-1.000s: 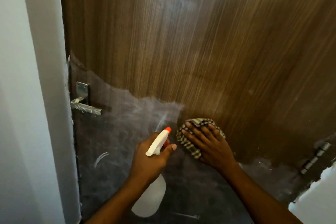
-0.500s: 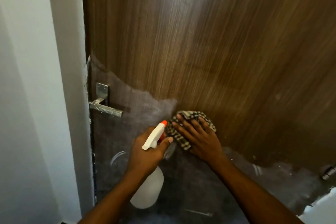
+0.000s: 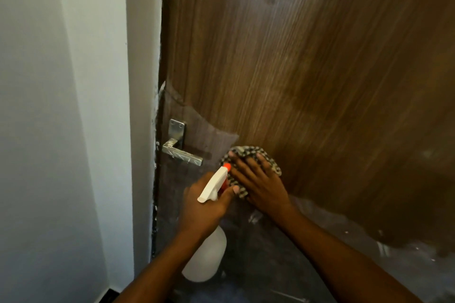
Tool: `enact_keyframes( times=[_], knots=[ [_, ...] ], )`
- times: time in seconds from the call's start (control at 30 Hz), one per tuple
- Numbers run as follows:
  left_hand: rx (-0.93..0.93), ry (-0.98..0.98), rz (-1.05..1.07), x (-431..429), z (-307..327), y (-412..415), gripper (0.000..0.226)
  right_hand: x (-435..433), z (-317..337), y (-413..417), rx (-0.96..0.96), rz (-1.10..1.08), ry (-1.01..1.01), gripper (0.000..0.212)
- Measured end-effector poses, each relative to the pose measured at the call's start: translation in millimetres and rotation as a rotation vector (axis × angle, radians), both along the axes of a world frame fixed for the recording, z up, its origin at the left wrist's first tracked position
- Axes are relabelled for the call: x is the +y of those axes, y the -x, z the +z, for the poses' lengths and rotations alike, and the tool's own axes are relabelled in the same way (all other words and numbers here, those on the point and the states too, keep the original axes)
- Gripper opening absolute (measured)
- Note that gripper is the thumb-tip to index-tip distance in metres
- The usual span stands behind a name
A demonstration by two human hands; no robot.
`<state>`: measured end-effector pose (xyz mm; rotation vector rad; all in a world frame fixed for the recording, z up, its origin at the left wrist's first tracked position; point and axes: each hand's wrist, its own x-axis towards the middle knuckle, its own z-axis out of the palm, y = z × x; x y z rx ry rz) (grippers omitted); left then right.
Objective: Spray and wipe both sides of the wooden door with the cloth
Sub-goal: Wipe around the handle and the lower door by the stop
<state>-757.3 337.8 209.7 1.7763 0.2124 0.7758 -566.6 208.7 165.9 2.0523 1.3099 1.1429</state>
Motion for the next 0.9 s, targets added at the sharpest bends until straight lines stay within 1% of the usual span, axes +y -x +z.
enact_keyframes(
  times=[0.07, 0.13, 0.2, 0.27, 0.33, 0.4, 0.47, 0.57, 0.63, 0.7, 0.77, 0.83, 0.9],
  knots=[
    [0.01, 0.017, 0.001, 6.0, -0.9, 3.9, 0.036, -15.3, 1.9, 1.6, 0.0, 0.011, 0.061, 0.073],
    [0.033, 0.029, 0.0, 11.5, -1.9, 6.4, 0.034, -30.7, 14.1, 4.9, -0.012, 0.033, 0.056, 0.077],
    [0.043, 0.043, 0.01, 15.1, -1.0, 7.9, 0.033, -33.6, 32.3, 9.5, -0.011, 0.008, -0.063, 0.075],
    [0.053, 0.074, 0.013, 21.2, 1.2, 8.2, 0.034, -8.9, 48.0, 12.6, -0.017, -0.039, -0.206, 0.069],
    [0.062, 0.098, 0.018, 28.5, 4.0, 8.1, 0.033, 29.1, 51.1, 13.2, -0.017, -0.05, -0.248, 0.065],
    [0.08, 0.109, 0.035, 41.0, 8.1, 7.1, 0.029, 63.8, 45.3, 10.0, -0.007, -0.035, -0.163, 0.066],
    [0.089, 0.094, 0.048, 50.2, 10.9, 7.4, 0.036, 79.3, 30.6, 8.4, 0.001, -0.042, 0.037, 0.07],
    [0.104, 0.1, 0.061, 60.8, 13.2, 10.6, 0.04, 72.0, 5.1, 10.8, 0.052, -0.129, 0.385, 0.076],
    [0.121, 0.123, 0.069, 69.0, 16.3, 12.8, 0.04, 59.5, 4.7, 11.9, 0.041, -0.109, 0.471, 0.077],
    [0.148, 0.141, 0.068, 73.1, 18.3, 12.7, 0.04, 49.3, 15.8, 5.6, 0.005, -0.016, 0.419, 0.08],
    [0.158, 0.16, 0.06, 76.3, 21.1, 12.0, 0.039, 51.2, 40.0, 0.7, -0.017, 0.038, 0.285, 0.082],
    [0.176, 0.171, 0.052, 75.8, 23.0, 10.9, 0.039, 66.4, 63.7, 6.1, -0.011, 0.027, 0.168, 0.079],
    [0.196, 0.198, 0.071, 79.1, 24.5, 7.8, 0.044, 85.2, 74.7, 11.2, -0.011, 0.016, 0.146, 0.075]
  ],
)
